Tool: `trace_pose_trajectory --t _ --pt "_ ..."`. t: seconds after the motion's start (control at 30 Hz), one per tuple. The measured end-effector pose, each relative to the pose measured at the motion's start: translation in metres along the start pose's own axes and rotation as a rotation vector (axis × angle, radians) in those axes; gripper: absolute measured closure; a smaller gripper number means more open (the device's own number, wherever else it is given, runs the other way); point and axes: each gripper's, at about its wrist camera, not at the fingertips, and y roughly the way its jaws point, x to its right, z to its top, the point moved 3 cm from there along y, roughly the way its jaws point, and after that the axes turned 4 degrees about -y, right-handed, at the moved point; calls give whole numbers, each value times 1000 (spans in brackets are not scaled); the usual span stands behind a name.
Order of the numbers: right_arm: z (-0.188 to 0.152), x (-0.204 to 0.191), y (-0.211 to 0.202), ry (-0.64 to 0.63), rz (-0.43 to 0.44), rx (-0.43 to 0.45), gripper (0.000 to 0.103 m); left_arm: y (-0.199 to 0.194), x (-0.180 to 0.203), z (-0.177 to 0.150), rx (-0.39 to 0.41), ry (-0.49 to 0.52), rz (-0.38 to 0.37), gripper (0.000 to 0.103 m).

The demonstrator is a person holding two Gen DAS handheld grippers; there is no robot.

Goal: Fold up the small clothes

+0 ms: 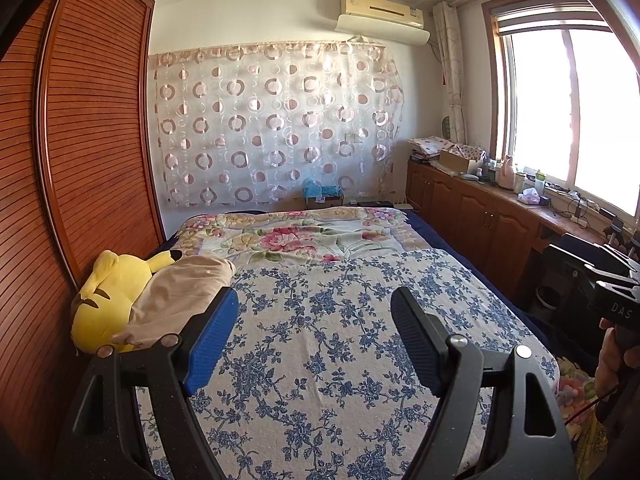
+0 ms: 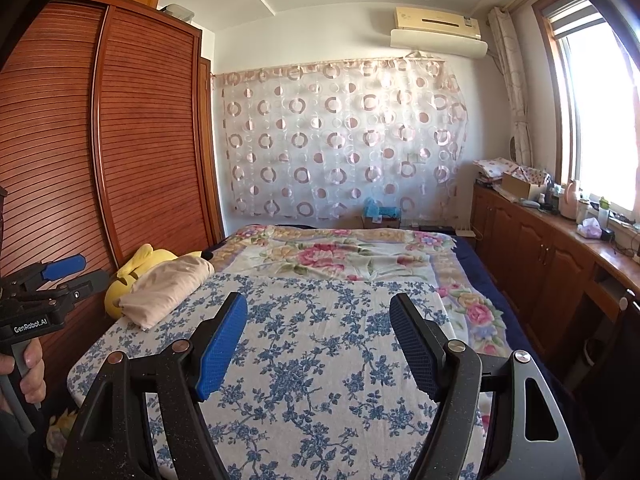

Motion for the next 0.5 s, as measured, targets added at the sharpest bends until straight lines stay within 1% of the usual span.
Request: trace_pose_trajectory --t 0.5 --pt "-2 6 -1 0 -11 5 27 -2 0 0 5 2 4 24"
